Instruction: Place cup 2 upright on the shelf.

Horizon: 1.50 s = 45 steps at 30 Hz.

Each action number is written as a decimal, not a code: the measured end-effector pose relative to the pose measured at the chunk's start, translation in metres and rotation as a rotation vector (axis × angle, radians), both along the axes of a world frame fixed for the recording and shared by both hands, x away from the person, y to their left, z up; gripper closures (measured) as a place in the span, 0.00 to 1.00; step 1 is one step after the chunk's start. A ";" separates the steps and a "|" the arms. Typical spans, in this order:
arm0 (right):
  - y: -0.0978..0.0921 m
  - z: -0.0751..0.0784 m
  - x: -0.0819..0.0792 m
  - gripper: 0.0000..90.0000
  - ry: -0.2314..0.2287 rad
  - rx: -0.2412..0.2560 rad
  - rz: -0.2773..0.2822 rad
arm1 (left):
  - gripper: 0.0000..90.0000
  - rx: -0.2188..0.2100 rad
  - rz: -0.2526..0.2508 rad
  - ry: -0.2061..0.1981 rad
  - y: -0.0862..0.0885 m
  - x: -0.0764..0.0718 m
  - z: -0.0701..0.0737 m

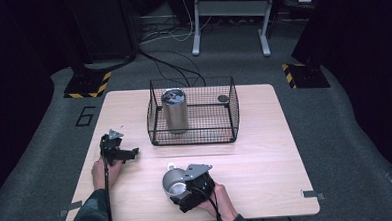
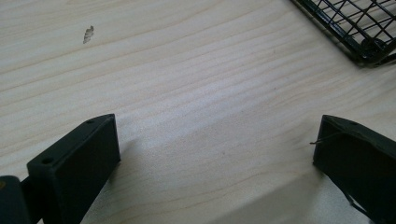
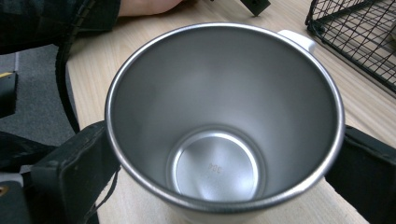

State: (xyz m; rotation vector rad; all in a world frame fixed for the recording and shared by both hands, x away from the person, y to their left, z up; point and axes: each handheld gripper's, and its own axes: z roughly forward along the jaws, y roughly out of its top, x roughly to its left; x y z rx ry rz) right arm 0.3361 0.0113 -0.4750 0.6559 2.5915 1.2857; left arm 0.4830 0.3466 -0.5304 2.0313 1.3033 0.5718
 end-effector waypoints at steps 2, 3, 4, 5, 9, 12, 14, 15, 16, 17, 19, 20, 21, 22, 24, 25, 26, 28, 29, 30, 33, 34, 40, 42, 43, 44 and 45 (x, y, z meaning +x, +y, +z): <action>0.003 0.000 0.000 0.05 -0.010 0.002 -0.001 | 0.00 -0.001 0.001 0.000 0.000 0.000 0.000; 0.004 0.001 0.000 0.05 -0.007 -0.003 -0.003 | 0.00 -0.001 0.001 0.000 0.000 0.000 0.000; 0.004 0.001 0.000 0.05 -0.007 -0.003 -0.003 | 0.00 -0.002 0.001 0.001 0.000 0.000 0.000; 0.006 0.000 -0.001 0.06 -0.016 -0.007 -0.013 | 0.00 -0.001 0.000 0.001 0.000 0.000 0.000; 0.006 -0.001 0.000 0.06 -0.026 -0.009 -0.013 | 0.00 -0.001 0.000 0.001 0.000 0.000 0.000; 0.007 -0.001 -0.001 0.07 -0.029 -0.018 -0.013 | 0.00 -0.001 0.000 0.001 0.000 0.000 0.000; 0.007 -0.001 -0.001 0.07 -0.028 -0.019 -0.017 | 0.00 -0.001 0.000 0.001 0.000 0.000 0.000; 0.007 -0.001 -0.001 0.07 -0.026 -0.017 -0.024 | 0.00 -0.001 0.000 0.001 0.000 0.000 0.000; 0.007 -0.001 -0.001 0.07 -0.030 -0.020 -0.020 | 0.00 -0.001 0.000 0.000 0.000 0.000 0.000; 0.007 -0.001 -0.001 0.07 -0.030 -0.020 -0.020 | 0.00 -0.001 0.000 0.000 0.000 0.000 0.000; 0.007 -0.001 -0.002 0.07 -0.036 -0.013 -0.027 | 0.00 -0.002 0.001 0.003 0.000 0.000 0.000; 0.006 -0.001 -0.001 0.08 -0.041 -0.011 -0.024 | 0.00 -0.002 0.000 0.003 0.000 0.000 0.000; 0.006 -0.001 -0.002 0.08 -0.039 0.001 -0.033 | 0.00 -0.002 0.000 0.003 0.000 0.000 0.000; 0.006 -0.001 -0.002 0.08 -0.039 0.001 -0.033 | 0.00 -0.001 0.000 0.002 0.000 0.000 0.000; 0.005 0.001 -0.002 0.08 -0.050 0.002 -0.040 | 0.00 0.000 -0.001 0.001 0.000 0.000 0.000; 0.002 0.003 -0.003 0.08 -0.053 0.015 -0.047 | 0.00 -0.001 0.000 0.001 0.000 0.000 0.000; 0.001 0.005 -0.003 0.08 -0.050 0.014 -0.044 | 0.00 0.000 0.000 0.001 0.000 0.000 0.000; -0.003 0.008 -0.003 0.08 -0.048 0.019 -0.048 | 0.00 -0.001 0.000 0.002 0.000 0.000 0.000; -0.004 0.010 -0.003 0.08 -0.050 0.011 -0.050 | 0.00 0.000 -0.001 0.001 0.000 0.000 0.000; -0.004 0.010 -0.003 0.08 -0.050 0.011 -0.050 | 0.00 0.000 -0.001 0.001 0.000 0.000 0.000; -0.013 0.016 -0.003 0.08 -0.056 0.009 -0.063 | 0.00 0.000 -0.002 0.001 0.000 0.000 0.000; -0.016 0.017 -0.002 0.08 -0.055 0.014 -0.065 | 0.00 0.000 -0.002 0.001 0.000 0.000 0.000; -0.026 0.023 0.001 0.08 -0.055 0.012 -0.077 | 0.00 -0.006 0.002 0.002 0.000 0.000 0.000; -0.030 0.026 0.002 0.08 -0.057 0.008 -0.085 | 0.00 -0.006 0.002 0.002 0.000 0.000 0.000; -0.032 0.027 0.002 0.08 -0.063 0.007 -0.092 | 0.00 -0.006 0.002 0.002 0.000 0.000 0.000; -0.034 0.028 0.003 0.08 -0.065 0.007 -0.088 | 0.00 -0.007 0.003 0.002 0.000 0.000 0.000; -0.038 0.031 0.005 0.08 -0.066 0.005 -0.095 | 0.00 -0.006 0.002 0.002 0.000 0.000 0.000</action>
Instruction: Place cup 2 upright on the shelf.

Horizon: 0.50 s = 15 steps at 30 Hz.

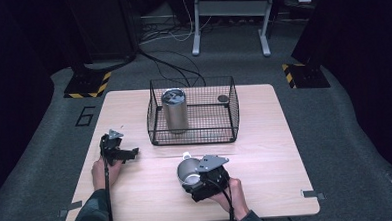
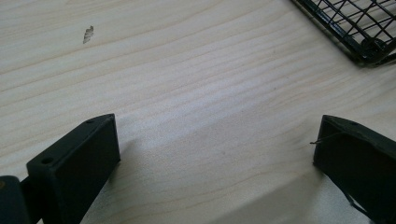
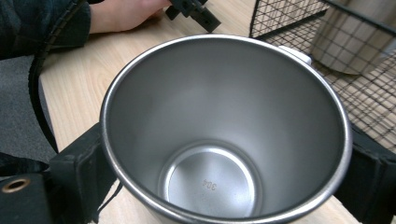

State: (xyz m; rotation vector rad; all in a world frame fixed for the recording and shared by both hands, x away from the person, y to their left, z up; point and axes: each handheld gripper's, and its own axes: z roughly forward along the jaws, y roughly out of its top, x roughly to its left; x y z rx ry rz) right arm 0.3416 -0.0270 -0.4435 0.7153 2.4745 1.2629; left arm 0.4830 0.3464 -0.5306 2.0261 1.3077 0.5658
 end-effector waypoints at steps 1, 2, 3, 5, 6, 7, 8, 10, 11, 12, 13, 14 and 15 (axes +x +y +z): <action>0.000 0.000 0.000 0.08 0.000 0.000 0.000 | 0.00 0.000 0.000 0.000 0.000 0.000 0.000; -0.002 0.002 0.001 0.08 -0.001 -0.003 -0.008 | 0.00 0.007 -0.004 -0.002 0.000 0.000 0.000; -0.004 0.003 0.003 0.08 -0.005 -0.004 -0.007 | 0.00 0.006 -0.004 -0.002 0.000 0.000 0.000; -0.009 0.007 0.005 0.08 -0.010 -0.008 -0.023 | 0.00 0.006 -0.004 -0.002 0.000 0.000 0.000; -0.014 0.010 0.006 0.08 -0.010 0.000 -0.034 | 0.00 0.006 -0.004 -0.002 0.000 0.000 0.000; -0.014 0.010 0.006 0.08 -0.010 0.000 -0.034 | 0.00 0.006 -0.004 -0.002 0.000 0.000 0.000; -0.015 0.010 0.007 0.08 -0.012 0.001 -0.036 | 0.00 0.006 -0.004 -0.002 0.000 0.000 0.000; -0.020 0.012 0.008 0.08 -0.012 0.004 -0.052 | 0.00 0.004 -0.002 -0.001 0.000 0.000 0.000; -0.021 0.013 0.009 0.08 -0.013 0.006 -0.052 | 0.00 0.006 -0.004 -0.002 0.000 0.000 0.000; -0.025 0.014 0.011 0.08 -0.008 0.017 -0.063 | 0.00 0.006 -0.003 -0.002 0.000 0.000 0.000; -0.025 0.014 0.011 0.08 -0.008 0.017 -0.063 | 0.00 0.006 -0.004 -0.002 0.000 0.000 0.000; -0.026 0.015 0.011 0.08 -0.010 0.020 -0.071 | 0.00 0.005 -0.003 0.000 0.000 0.000 0.000; -0.027 0.015 0.012 0.08 -0.010 0.022 -0.074 | 0.00 0.005 -0.003 0.000 0.000 0.000 0.000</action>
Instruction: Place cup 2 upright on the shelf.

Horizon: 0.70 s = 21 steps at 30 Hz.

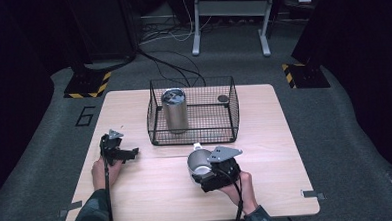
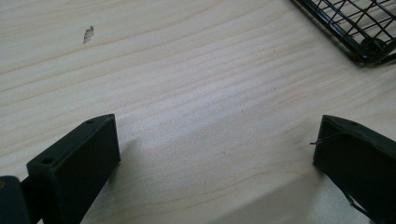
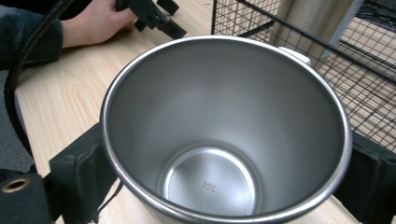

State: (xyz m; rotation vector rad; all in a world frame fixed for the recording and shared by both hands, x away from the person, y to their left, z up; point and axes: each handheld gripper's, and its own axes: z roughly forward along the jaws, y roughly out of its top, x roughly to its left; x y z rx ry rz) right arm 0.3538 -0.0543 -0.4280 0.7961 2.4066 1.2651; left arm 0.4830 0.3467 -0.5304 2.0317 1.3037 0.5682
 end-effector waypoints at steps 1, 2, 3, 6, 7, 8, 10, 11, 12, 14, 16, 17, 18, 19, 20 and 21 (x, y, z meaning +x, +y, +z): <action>-0.001 0.001 0.001 0.08 -0.002 0.002 -0.004 | 0.00 0.000 -0.001 0.000 0.000 0.000 0.000; -0.002 0.001 0.002 0.08 -0.010 0.002 -0.006 | 0.00 0.000 -0.001 0.000 0.000 0.000 0.000; -0.004 0.003 0.004 0.08 -0.010 0.008 -0.013 | 0.00 0.000 0.000 0.000 0.000 0.000 0.000; -0.007 0.004 0.006 0.08 -0.011 0.009 -0.015 | 0.00 0.000 0.000 -0.001 0.000 0.000 0.000; -0.007 0.005 0.006 0.08 -0.008 0.012 -0.020 | 0.00 0.000 0.001 -0.001 0.000 0.000 0.000; -0.009 0.006 0.007 0.08 -0.013 0.009 -0.020 | 0.00 0.000 0.000 -0.001 0.000 0.000 0.000; -0.012 0.008 0.010 0.08 -0.011 0.004 -0.034 | 0.00 0.000 0.000 -0.001 0.000 0.000 0.000; -0.012 0.008 0.010 0.08 -0.011 0.004 -0.034 | 0.00 0.000 0.000 -0.001 0.000 0.000 0.000; -0.013 0.009 0.010 0.08 -0.013 0.008 -0.040 | 0.00 0.000 0.000 -0.001 0.000 0.000 0.000; -0.017 0.011 0.012 0.08 -0.017 0.014 -0.046 | 0.00 0.000 0.000 -0.001 0.000 0.000 0.000; -0.019 0.012 0.015 0.08 -0.016 0.016 -0.049 | 0.00 0.000 0.000 -0.001 0.000 0.000 0.000; -0.021 0.014 0.017 0.08 -0.012 0.014 -0.062 | 0.00 0.000 0.000 -0.001 0.000 0.000 0.000; -0.021 0.014 0.017 0.08 -0.012 0.014 -0.062 | 0.00 0.000 0.000 -0.001 0.000 0.000 0.000; -0.023 0.015 0.018 0.08 -0.014 0.014 -0.062 | 0.00 0.000 0.000 -0.001 0.000 0.000 0.000; -0.024 0.016 0.019 0.08 -0.019 0.018 -0.068 | 0.00 0.000 0.000 -0.001 0.000 0.000 0.000; -0.027 0.018 0.020 0.08 -0.023 0.022 -0.071 | 0.00 0.000 0.000 -0.001 0.000 0.000 0.000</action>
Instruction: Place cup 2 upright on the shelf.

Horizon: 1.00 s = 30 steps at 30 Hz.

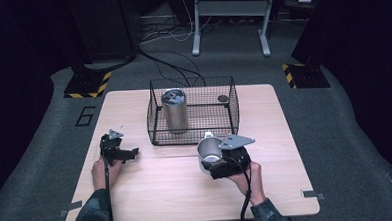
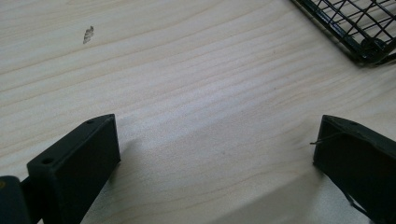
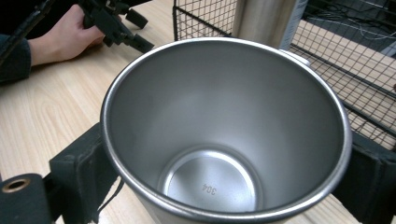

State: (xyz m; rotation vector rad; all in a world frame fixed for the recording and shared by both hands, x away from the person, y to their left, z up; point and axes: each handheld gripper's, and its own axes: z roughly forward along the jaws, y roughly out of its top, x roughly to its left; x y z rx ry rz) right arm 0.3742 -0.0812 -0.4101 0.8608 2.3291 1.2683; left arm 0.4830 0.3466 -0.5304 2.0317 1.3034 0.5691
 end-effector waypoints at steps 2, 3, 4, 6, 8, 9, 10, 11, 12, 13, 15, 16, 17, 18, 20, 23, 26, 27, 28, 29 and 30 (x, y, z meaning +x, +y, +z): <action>-0.001 0.001 0.000 0.08 0.006 0.004 -0.007 | 0.00 0.000 0.000 0.000 0.000 0.000 0.000; -0.002 0.002 0.001 0.08 0.000 0.004 -0.011 | 0.00 -0.001 0.000 0.000 0.000 0.000 0.000; -0.004 0.005 0.003 0.08 -0.003 0.006 -0.010 | 0.00 0.000 0.000 0.000 0.000 0.000 0.000; -0.005 0.007 0.005 0.08 -0.006 0.011 -0.013 | 0.00 0.000 0.000 0.000 0.000 0.000 0.000; -0.005 0.011 0.007 0.08 -0.014 0.015 -0.022 | 0.00 0.000 0.000 0.000 0.000 0.000 0.000; -0.005 0.011 0.007 0.08 -0.014 0.015 -0.022 | 0.00 0.000 0.000 0.000 0.000 0.000 0.000; -0.006 0.014 0.009 0.08 -0.014 0.021 -0.026 | 0.00 0.000 0.000 0.000 0.000 0.000 0.000; -0.006 0.014 0.009 0.08 -0.014 0.021 -0.026 | 0.00 0.000 0.000 0.000 0.000 0.000 0.000; -0.006 0.014 0.010 0.08 -0.015 0.022 -0.026 | 0.00 -0.001 0.000 0.000 0.000 0.000 0.000; -0.006 0.016 0.012 0.08 -0.016 0.018 -0.023 | 0.00 0.000 0.000 0.000 0.000 0.000 0.000; -0.005 0.018 0.014 0.08 -0.019 0.018 -0.026 | 0.00 0.000 0.000 0.000 0.000 0.000 0.000; -0.005 0.018 0.014 0.08 -0.019 0.018 -0.026 | 0.00 0.000 0.000 0.000 0.000 0.000 0.000; -0.005 0.019 0.014 0.08 -0.015 0.018 -0.029 | 0.00 -0.001 0.000 0.000 0.000 0.000 0.000; -0.006 0.020 0.015 0.08 -0.022 0.013 -0.023 | 0.00 -0.001 0.000 0.000 0.000 0.000 0.000; -0.007 0.022 0.017 0.08 -0.016 0.021 -0.034 | 0.00 -0.001 0.000 0.000 0.000 0.000 0.000; -0.008 0.024 0.017 0.08 -0.017 0.027 -0.044 | 0.00 -0.001 0.000 0.000 0.000 0.000 0.000; -0.011 0.029 0.020 0.08 -0.026 0.040 -0.051 | 0.00 -0.001 0.000 0.000 0.000 0.000 0.000; -0.011 0.029 0.020 0.08 -0.026 0.040 -0.051 | 0.00 0.000 0.000 0.000 0.000 0.000 0.000; -0.011 0.030 0.020 0.08 -0.030 0.040 -0.050 | 0.00 -0.001 0.000 0.000 0.000 0.000 0.000; -0.011 0.032 0.021 0.08 -0.032 0.041 -0.050 | 0.00 -0.001 0.000 0.000 0.000 0.000 0.000; -0.011 0.032 0.022 0.08 -0.034 0.041 -0.048 | 0.00 -0.001 0.000 0.000 0.000 0.000 0.000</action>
